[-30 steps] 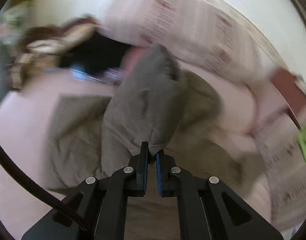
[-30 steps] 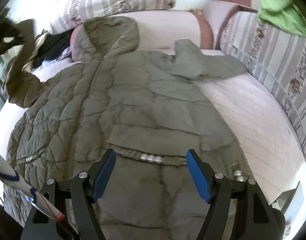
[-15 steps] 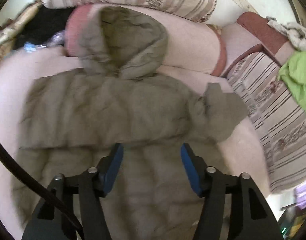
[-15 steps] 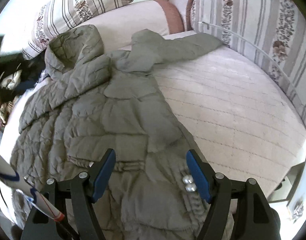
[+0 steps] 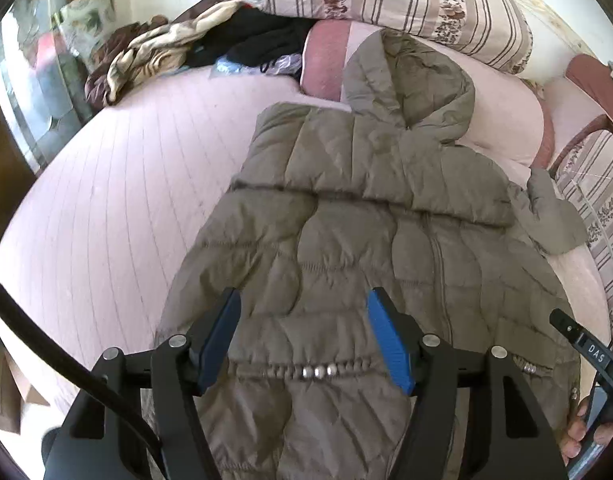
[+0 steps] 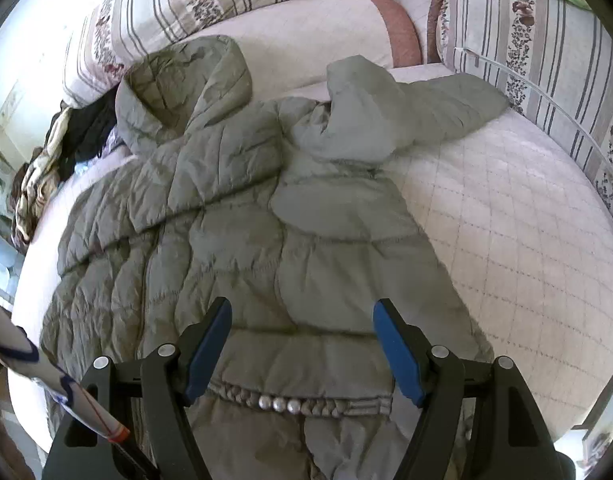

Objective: Fold large clothes

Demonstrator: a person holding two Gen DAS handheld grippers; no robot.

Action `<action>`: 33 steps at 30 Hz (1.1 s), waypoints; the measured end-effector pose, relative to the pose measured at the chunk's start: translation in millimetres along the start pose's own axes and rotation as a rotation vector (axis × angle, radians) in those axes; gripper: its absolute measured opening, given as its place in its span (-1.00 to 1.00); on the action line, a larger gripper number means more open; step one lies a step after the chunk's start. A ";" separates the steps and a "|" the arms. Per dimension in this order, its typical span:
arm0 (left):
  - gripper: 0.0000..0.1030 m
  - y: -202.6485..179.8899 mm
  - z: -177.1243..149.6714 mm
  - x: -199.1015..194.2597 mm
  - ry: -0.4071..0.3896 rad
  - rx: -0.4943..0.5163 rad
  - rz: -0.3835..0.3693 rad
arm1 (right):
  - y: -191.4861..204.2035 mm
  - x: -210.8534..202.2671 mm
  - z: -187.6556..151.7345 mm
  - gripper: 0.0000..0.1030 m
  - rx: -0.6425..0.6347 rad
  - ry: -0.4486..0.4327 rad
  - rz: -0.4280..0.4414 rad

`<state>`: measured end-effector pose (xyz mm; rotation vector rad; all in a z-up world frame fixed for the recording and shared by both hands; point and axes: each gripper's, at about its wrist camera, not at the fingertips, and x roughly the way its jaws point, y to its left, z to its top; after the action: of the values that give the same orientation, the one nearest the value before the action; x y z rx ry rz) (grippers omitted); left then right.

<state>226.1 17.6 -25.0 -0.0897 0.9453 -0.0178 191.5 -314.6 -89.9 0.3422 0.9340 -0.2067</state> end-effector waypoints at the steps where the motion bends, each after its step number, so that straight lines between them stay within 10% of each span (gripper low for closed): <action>1: 0.26 -0.4 -4.2 0.0 0.007 -0.006 -0.003 | -1.2 -0.2 -2.9 0.51 -0.005 0.003 -0.004; 13: 0.27 -44.6 -26.6 -6.7 0.016 0.069 -0.036 | -133.5 1.9 34.2 0.51 0.191 -0.042 -0.139; 25: 0.27 -75.2 -27.8 17.4 0.090 0.101 -0.036 | -287.0 104.8 153.0 0.32 0.589 -0.017 -0.070; 33: 0.27 -76.1 -21.9 44.6 0.124 0.081 0.015 | -319.0 146.7 226.3 0.30 0.646 -0.098 -0.124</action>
<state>236.3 -62.2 -67.3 -0.0062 1.0676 -0.0485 344.2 -699.0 -148.7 0.8611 0.7742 -0.6379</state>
